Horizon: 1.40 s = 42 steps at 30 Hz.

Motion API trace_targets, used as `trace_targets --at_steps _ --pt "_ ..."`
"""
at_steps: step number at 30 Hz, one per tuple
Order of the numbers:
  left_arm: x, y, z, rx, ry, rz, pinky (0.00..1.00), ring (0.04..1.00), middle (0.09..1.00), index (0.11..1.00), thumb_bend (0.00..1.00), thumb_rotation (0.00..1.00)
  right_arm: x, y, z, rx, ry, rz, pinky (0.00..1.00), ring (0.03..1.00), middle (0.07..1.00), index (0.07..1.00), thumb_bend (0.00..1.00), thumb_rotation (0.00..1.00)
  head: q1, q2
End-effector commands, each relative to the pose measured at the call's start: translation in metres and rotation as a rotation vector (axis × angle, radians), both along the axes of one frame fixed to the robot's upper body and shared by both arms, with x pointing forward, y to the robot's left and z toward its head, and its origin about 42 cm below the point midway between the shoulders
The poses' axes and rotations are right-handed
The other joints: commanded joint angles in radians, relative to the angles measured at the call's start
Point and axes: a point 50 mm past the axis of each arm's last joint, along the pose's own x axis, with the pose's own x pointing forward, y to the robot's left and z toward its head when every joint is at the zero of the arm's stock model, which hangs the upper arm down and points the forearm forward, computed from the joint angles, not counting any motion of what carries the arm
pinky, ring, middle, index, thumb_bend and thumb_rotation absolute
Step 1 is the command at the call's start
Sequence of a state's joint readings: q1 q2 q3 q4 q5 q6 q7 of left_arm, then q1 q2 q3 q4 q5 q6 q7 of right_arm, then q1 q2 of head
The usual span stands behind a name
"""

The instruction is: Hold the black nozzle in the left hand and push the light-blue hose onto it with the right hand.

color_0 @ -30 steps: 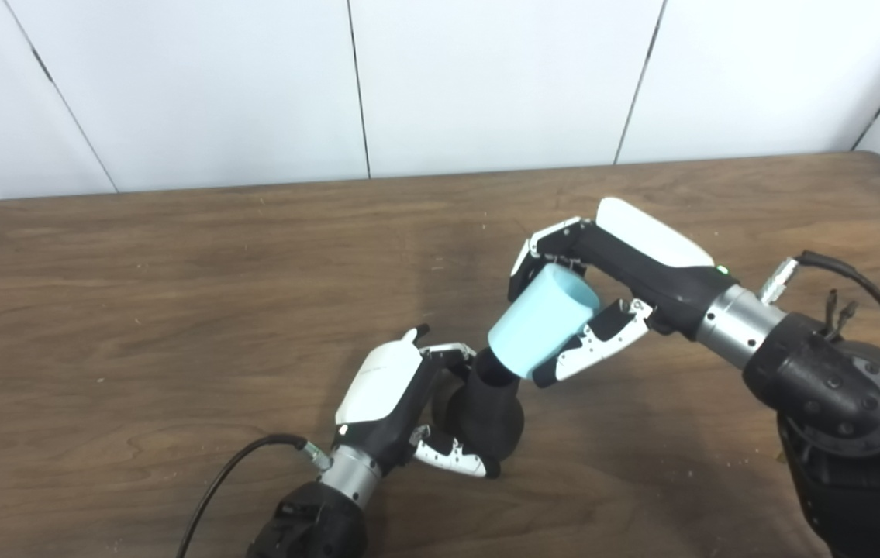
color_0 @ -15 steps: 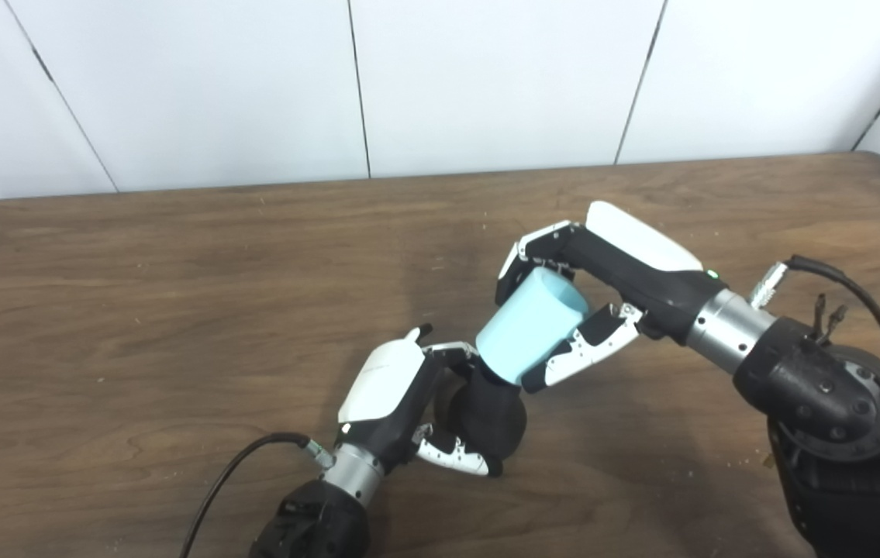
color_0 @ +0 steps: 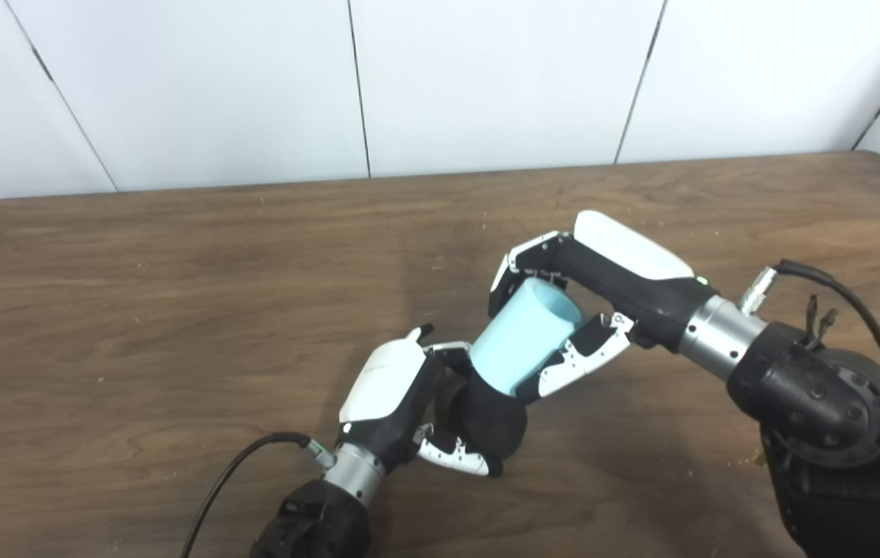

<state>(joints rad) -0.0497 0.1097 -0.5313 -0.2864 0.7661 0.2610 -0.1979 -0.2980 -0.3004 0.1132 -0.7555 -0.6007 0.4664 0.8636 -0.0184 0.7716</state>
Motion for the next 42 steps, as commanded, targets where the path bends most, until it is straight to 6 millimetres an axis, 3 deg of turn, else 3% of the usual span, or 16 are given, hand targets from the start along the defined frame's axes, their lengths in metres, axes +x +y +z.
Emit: trace_targets --at_steps 1,15,28,31,35,42 --pt "-0.009 -0.007 -0.023 0.041 0.142 -0.048 0.97 0.650 0.499 0.477 0.52 0.00 -0.002 0.003 0.003 -0.016 0.004 0.032 0.32 0.449 0.501 0.503 0.50 0.00 0.000 0.001" --pt "-0.010 -0.007 -0.023 0.045 0.143 -0.051 0.97 0.648 0.498 0.477 0.52 0.00 -0.004 0.032 0.012 -0.082 -0.022 0.149 0.31 0.444 0.517 0.502 0.50 0.00 0.003 0.011" --pt "-0.010 -0.007 -0.023 0.049 0.147 -0.054 0.97 0.656 0.501 0.475 0.52 0.00 0.003 0.052 0.042 -0.404 -0.186 0.346 0.25 0.409 0.533 0.535 0.49 0.00 0.002 0.017" --pt "-0.010 -0.008 -0.022 0.049 0.146 -0.055 0.97 0.654 0.501 0.475 0.52 0.00 0.004 0.054 0.044 -0.432 -0.200 0.351 0.31 0.462 0.484 0.501 0.50 0.00 0.001 0.018" --pt "-0.010 -0.008 -0.022 0.049 0.146 -0.056 0.97 0.647 0.501 0.475 0.52 0.00 0.005 0.052 0.042 -0.449 -0.195 0.350 0.26 0.405 0.526 0.539 0.49 0.00 0.001 0.018" --pt "-0.010 -0.007 -0.021 0.049 0.147 -0.056 0.97 0.646 0.501 0.475 0.52 0.00 0.010 0.042 0.034 -0.439 -0.165 0.319 0.30 0.420 0.513 0.521 0.49 0.00 0.003 0.019"
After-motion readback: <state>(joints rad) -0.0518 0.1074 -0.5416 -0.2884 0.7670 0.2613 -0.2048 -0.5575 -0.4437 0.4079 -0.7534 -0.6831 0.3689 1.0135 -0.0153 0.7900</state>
